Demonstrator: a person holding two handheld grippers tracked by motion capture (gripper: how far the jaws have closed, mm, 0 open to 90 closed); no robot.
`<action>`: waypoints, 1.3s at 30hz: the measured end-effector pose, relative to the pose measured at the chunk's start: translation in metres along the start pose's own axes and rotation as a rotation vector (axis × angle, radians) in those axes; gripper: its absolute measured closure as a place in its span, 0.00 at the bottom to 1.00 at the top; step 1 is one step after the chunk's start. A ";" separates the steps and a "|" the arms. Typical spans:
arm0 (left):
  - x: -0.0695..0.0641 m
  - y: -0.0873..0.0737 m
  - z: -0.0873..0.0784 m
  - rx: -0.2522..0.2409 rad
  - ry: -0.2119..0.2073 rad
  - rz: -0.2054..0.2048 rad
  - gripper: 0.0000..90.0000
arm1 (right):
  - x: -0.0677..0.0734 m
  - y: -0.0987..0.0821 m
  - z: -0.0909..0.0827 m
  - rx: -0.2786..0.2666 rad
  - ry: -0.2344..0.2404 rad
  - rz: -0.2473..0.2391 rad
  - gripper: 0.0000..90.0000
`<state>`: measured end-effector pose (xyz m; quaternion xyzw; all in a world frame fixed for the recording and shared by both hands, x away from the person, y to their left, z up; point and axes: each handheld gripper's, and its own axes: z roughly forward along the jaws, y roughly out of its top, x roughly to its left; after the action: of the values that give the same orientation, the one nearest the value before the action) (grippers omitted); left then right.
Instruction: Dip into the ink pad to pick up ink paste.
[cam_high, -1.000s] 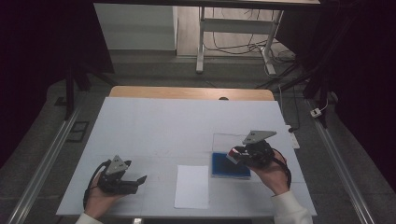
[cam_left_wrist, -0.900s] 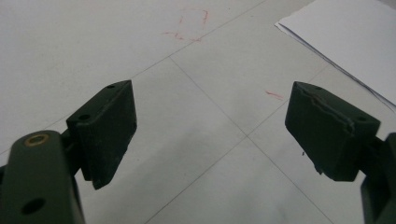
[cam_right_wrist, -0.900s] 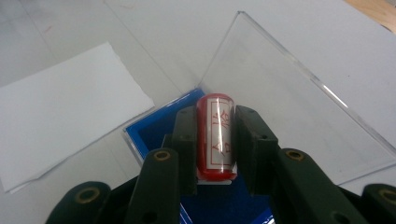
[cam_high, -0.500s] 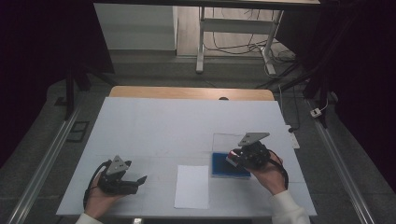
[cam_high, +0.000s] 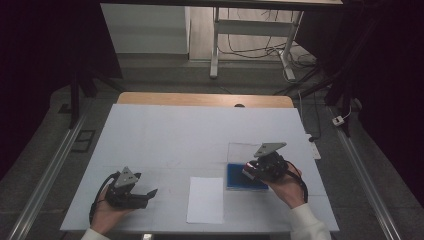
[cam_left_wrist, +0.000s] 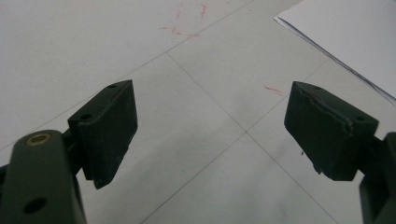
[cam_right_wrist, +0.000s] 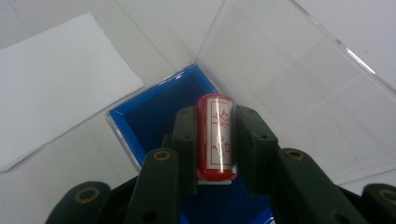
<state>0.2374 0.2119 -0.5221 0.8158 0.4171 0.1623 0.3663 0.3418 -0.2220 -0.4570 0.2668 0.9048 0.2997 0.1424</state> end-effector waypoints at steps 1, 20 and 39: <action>0.000 0.000 0.000 0.000 -0.001 0.000 0.20 | 0.000 0.000 0.000 0.002 0.000 0.001 0.78; 0.000 0.000 0.001 0.008 -0.005 0.003 0.20 | 0.000 -0.003 0.010 0.026 -0.004 -0.005 0.79; 0.000 0.000 0.001 0.013 -0.006 0.003 0.20 | 0.001 -0.002 0.011 0.034 -0.011 -0.015 0.79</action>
<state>0.2380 0.2113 -0.5232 0.8192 0.4159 0.1577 0.3619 0.3443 -0.2181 -0.4668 0.2641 0.9109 0.2819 0.1450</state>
